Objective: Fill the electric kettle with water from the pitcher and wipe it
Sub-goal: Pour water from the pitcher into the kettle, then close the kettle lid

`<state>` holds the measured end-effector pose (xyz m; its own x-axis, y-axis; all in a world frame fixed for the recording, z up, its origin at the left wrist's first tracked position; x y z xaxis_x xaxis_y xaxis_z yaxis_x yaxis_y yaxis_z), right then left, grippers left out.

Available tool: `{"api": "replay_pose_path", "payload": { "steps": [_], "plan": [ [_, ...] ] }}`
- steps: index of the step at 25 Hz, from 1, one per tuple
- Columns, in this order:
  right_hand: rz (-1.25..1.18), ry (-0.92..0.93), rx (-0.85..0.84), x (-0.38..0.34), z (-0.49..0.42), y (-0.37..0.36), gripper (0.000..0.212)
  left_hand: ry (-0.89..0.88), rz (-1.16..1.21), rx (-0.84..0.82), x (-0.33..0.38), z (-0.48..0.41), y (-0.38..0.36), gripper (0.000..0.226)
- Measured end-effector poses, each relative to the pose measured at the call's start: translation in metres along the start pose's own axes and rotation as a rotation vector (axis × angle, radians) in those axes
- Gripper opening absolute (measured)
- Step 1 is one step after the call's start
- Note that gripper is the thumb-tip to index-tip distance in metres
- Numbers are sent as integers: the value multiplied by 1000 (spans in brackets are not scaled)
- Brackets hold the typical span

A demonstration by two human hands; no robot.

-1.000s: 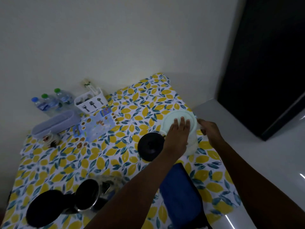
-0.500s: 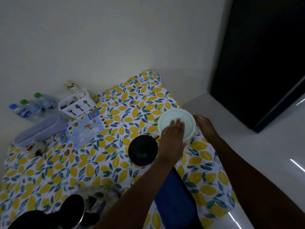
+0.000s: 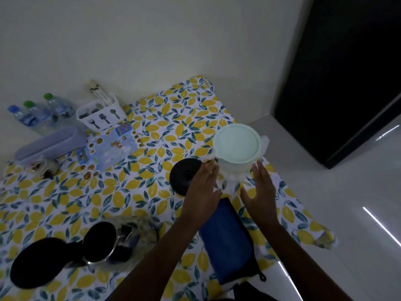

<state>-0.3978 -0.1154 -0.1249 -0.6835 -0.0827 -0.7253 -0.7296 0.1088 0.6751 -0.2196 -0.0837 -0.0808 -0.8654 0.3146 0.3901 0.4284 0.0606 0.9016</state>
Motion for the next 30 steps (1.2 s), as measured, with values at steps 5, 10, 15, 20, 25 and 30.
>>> {"api": "replay_pose_path", "payload": {
  "steps": [5, 10, 15, 20, 25, 30],
  "plan": [
    [121, 100, -247, -29, 72, -34, 87, 124, 59, 49, -24, 99, 22, 57],
    [111, 245, -392, -93, 129, -73, 100, 230, -10, 151, -45, 182, 63, 50],
    [114, 377, -473, -158, 168, -112, 103, 263, -125, 315, -73, 251, 114, 44],
    [123, 375, -517, -203, 183, -140, 106, 345, -270, 435, -100, 305, 161, 41],
    [68, 265, -524, -213, 187, -150, 104, 648, 87, 626, -121, 342, 179, 77],
    [-31, 197, -602, -210, 182, -147, 102, 582, 330, 632, -115, 328, 185, 79]
  ]
}}
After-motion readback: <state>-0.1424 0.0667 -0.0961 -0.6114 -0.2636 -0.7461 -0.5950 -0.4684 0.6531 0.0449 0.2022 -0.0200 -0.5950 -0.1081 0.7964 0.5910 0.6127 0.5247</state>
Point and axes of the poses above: each hand's wrist, its own z-axis away from the middle knuckle, its own y-axis out of the back of the hand, x = y × z, the point moved 3 cm from there along -z, towards the middle knuckle, and after that the axes turned 10 degrees about -y, right-handed, at the moved point
